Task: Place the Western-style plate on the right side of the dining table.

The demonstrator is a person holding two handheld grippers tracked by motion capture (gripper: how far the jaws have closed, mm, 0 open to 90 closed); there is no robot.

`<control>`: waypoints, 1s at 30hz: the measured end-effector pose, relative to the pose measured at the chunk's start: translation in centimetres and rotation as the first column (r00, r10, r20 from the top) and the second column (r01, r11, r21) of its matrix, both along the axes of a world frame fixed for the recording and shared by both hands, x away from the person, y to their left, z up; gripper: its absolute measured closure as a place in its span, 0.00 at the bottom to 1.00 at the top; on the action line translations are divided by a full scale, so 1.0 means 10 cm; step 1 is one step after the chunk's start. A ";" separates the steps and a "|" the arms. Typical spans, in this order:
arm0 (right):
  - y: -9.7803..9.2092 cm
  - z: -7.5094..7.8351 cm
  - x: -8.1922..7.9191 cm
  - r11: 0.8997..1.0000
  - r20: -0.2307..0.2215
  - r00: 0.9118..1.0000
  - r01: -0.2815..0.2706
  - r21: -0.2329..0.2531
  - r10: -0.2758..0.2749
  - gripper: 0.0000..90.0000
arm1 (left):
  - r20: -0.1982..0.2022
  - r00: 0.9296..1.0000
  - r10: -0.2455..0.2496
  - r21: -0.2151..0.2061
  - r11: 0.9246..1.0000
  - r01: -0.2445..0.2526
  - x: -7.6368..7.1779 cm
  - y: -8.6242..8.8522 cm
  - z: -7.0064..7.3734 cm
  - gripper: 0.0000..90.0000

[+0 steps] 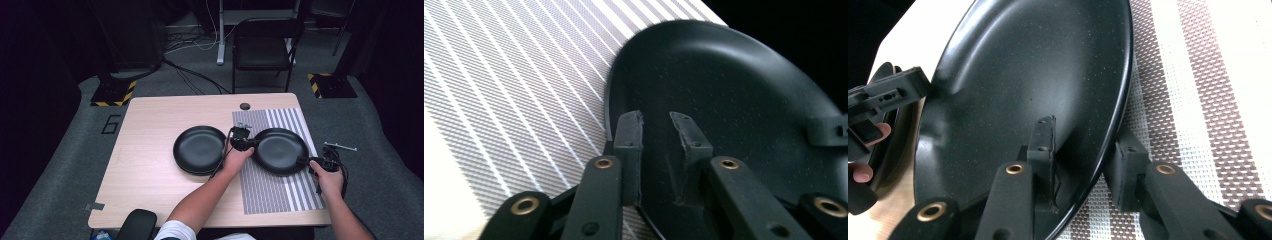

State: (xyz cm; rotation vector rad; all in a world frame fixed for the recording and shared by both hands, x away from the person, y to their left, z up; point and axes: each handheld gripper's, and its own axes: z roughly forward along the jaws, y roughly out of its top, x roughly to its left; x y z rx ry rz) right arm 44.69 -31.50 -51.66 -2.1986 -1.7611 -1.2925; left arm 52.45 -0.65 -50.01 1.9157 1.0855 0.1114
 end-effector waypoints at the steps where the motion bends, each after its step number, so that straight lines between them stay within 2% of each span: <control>1: -0.01 -0.01 0.00 1.000 0.016 1.000 -0.011 -0.013 0.011 0.75 | -0.001 1.000 -0.005 0.002 1.000 0.005 -0.01 -0.01 0.00 0.83; 12: 0.01 0.00 -0.01 1.000 0.016 1.000 -0.005 -0.029 0.005 0.75 | -0.002 1.000 0.021 0.001 1.000 -0.021 0.04 0.09 0.02 0.79; 14: 0.00 0.00 -0.02 0.999 0.025 1.000 -0.013 -0.049 0.014 0.75 | -0.003 1.000 0.029 0.008 1.000 -0.029 0.04 0.12 0.02 0.77; 17: 0.01 0.01 -0.02 0.999 0.011 1.000 -0.001 -0.036 0.002 0.75 | -0.003 0.999 0.035 0.012 0.999 -0.035 0.04 0.15 0.01 0.76; 22: -0.01 0.01 -0.02 1.000 0.019 1.000 0.001 -0.030 0.000 0.74 | -0.015 0.999 0.043 -0.005 0.999 -0.043 0.04 0.16 -0.01 0.72; 25: -0.05 0.04 -0.05 0.998 0.035 0.999 0.007 -0.057 -0.005 0.73 | -0.009 0.999 0.046 -0.009 0.999 -0.046 0.04 0.16 -0.01 0.68; 28: -0.13 0.11 -0.08 0.997 0.086 0.996 0.017 -0.070 -0.011 0.70 | -0.001 0.999 0.041 -0.007 0.999 -0.041 0.04 0.17 -0.01 0.63; 30: -0.18 0.17 -0.11 0.998 0.103 0.994 0.031 -0.052 -0.026 0.70 | -0.002 0.999 0.045 -0.008 0.999 -0.045 0.03 0.17 0.00 0.63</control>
